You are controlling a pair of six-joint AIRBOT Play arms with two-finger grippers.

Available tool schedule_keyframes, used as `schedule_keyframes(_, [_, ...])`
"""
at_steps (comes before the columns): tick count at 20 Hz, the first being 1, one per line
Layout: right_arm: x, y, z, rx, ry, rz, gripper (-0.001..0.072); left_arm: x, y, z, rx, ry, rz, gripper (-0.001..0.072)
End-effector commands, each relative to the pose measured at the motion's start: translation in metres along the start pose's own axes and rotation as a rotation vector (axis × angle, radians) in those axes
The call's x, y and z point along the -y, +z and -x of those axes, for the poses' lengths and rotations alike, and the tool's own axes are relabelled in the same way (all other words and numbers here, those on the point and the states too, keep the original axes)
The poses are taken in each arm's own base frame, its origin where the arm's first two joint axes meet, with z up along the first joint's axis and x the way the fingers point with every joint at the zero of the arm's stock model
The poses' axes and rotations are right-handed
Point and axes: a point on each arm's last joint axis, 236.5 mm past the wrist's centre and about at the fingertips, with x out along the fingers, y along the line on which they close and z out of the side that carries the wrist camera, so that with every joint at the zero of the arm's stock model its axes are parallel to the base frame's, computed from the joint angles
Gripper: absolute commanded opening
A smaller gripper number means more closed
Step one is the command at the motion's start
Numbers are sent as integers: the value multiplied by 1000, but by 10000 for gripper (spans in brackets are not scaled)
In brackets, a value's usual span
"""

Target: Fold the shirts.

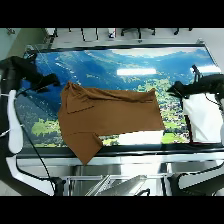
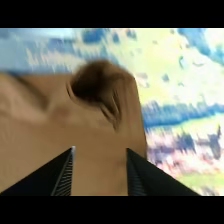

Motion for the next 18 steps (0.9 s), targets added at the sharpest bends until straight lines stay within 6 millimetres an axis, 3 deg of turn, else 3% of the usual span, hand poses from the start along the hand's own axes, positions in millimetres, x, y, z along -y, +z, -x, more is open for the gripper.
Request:
schedule_keyframes(1, [28,-72,29,-212,28,-4,347,-43,-87,26,-215,77,46,698])
schedule_keyframes(3, [44,-96,21,-239,46,-28,347,-52,-148,11,-276,79,74,697])
schedule_keyframes(5, [56,-106,10,-233,36,-35,347,-58,-207,-12,-309,74,99,697])
schedule_keyframes(8, [60,-110,0,-226,23,-28,347,-46,-267,-45,-336,-9,152,696])
schedule_keyframes(10, [59,-113,-1,-237,27,-27,347,-37,-279,-61,-314,-66,182,696])
schedule_keyframes(12, [57,-114,-1,-244,31,-25,347,-44,-279,-71,-304,-62,205,696])
schedule_keyframes(16, [55,-119,0,-262,38,-25,347,-46,-248,-73,-303,-191,280,696])
schedule_keyframes(18, [56,-119,0,-265,36,-25,347,-58,-234,-71,-300,-219,296,696])
